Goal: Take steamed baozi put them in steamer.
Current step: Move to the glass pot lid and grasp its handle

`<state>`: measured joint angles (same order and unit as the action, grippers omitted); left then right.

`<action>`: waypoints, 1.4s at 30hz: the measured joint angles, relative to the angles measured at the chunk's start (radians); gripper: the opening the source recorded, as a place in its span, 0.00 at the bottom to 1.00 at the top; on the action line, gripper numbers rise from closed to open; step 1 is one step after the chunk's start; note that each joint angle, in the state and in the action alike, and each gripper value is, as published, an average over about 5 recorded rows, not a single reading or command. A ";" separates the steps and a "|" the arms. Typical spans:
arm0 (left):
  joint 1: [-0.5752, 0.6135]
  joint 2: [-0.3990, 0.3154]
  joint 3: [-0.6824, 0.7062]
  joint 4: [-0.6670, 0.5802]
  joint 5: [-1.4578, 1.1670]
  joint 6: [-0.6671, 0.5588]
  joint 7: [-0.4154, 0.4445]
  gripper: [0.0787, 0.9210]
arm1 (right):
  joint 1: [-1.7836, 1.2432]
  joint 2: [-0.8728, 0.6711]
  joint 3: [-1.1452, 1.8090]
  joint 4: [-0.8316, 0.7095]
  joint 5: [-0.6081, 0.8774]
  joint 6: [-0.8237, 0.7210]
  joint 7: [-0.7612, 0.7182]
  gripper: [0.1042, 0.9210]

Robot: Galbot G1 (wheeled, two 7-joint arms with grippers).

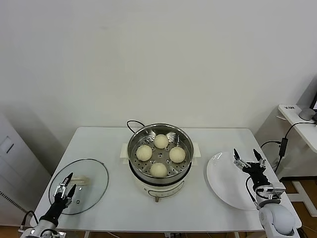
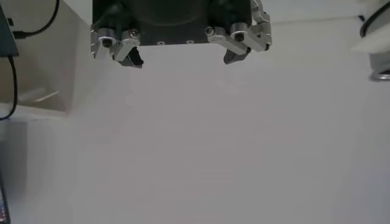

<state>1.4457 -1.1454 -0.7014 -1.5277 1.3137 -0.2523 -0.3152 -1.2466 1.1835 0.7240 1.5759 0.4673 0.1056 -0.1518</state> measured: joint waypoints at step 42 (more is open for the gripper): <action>-0.104 -0.013 0.001 0.045 -0.011 0.004 0.019 0.09 | 0.050 -0.009 0.014 -0.070 -0.022 0.002 -0.011 0.88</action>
<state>1.3416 -1.1582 -0.7003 -1.4827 1.3030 -0.2486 -0.2961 -1.1969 1.1747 0.7381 1.5064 0.4451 0.1077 -0.1629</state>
